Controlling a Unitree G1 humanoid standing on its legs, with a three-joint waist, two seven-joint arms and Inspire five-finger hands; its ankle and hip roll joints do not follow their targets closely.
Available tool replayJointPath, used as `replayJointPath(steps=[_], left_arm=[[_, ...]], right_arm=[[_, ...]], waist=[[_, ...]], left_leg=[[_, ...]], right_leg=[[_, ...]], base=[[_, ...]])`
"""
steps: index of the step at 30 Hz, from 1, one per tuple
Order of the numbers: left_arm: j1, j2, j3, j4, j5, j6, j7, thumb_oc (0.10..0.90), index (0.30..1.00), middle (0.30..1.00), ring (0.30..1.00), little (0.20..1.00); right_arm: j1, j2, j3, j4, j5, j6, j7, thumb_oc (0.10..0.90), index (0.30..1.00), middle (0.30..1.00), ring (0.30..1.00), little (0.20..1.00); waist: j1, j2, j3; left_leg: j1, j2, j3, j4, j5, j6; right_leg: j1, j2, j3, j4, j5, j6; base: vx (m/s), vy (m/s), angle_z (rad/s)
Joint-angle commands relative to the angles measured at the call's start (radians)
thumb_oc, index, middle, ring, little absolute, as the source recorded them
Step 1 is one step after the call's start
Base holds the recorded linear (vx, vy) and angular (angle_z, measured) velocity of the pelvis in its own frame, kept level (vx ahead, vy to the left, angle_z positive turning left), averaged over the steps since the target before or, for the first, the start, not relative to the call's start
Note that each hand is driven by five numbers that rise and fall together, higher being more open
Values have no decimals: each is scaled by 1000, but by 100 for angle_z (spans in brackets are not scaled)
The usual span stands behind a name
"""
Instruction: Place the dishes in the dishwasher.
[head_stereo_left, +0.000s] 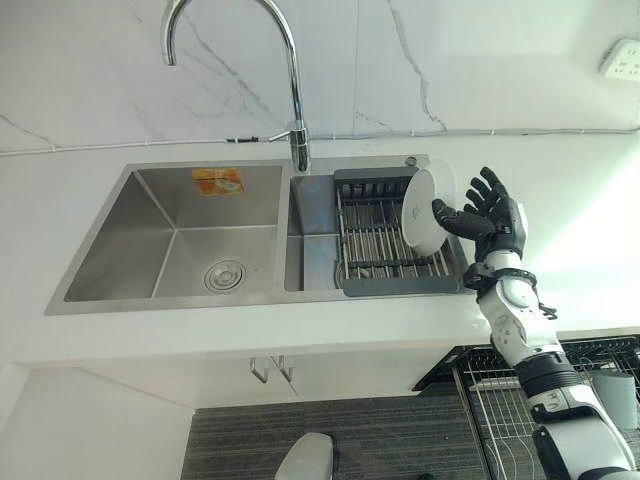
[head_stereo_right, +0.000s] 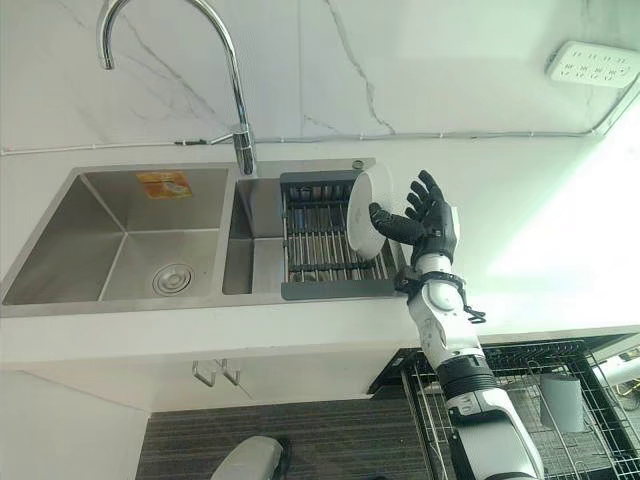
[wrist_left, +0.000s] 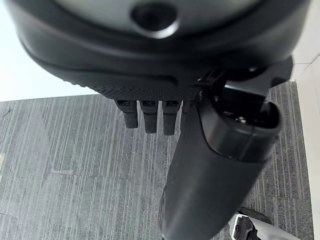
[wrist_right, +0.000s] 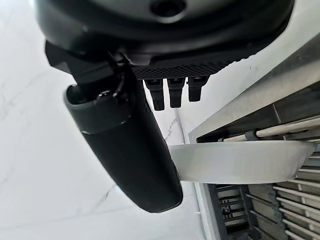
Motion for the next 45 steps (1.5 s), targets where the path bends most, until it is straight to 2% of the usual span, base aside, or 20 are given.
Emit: replayJointPath(steps=[1,11,18,27,41,42,43,45], left_arm=[[44,69,-75,46,13,20,9,800,900,900,900,900],[36,70,-78,44,1,36,9,800,900,900,900,900],[34,69,-82,48,5,34,10,800,900,900,900,900],[34,67,-89,38,6,41,12,800,900,900,900,900],[29,69,-103,39,3,50,13,800,900,900,900,900],[27,70,-106,35,3,54,14,800,900,900,900,900],[26,70,-106,34,3,56,13,800,900,900,900,900],[26,71,-107,33,2,57,13,800,900,900,900,900]], right_arm=[[-146,-21,-20,-84,13,-131,17,800,900,900,900,900],[-134,-10,-14,-80,8,-110,2,800,900,900,900,900],[-130,-8,-18,-57,16,-122,7,800,900,900,900,900],[-131,5,-1,-50,34,-66,46,800,900,900,900,900],[-161,5,10,26,43,-39,62,800,900,900,900,900],[-164,3,11,27,38,-40,59,497,446,446,446,446],[-166,2,12,27,33,-39,57,400,300,300,300,300],[-169,0,12,31,26,-38,54,400,300,300,300,300]], waist=[[18,-4,-42],[14,-2,-40],[15,1,-38],[17,5,-30],[32,14,-24],[34,14,-21],[35,15,-20],[37,16,-19]], left_leg=[[-2,0,-44,-121,7,-63],[2,2,-44,-121,6,-63],[0,0,-50,-121,8,-63],[2,-2,-54,-121,9,-63],[-6,-8,-69,-121,18,-63],[-9,-9,-72,-121,20,-64],[-10,-9,-74,-121,21,-64],[-11,-10,-76,-121,22,-64]], right_leg=[[71,-28,65,50,-162,79],[72,-27,68,50,-162,77],[73,-27,68,50,-161,76],[75,-28,70,50,-161,74],[82,-32,61,50,-160,75],[84,-32,59,50,-160,74],[85,-32,58,50,-160,74],[85,-33,56,50,-160,74]], base=[[0,0,0],[0,0,0],[0,0,0],[0,0,0],[8,1,0],[0,0,0],[0,0,0],[0,0,0]])
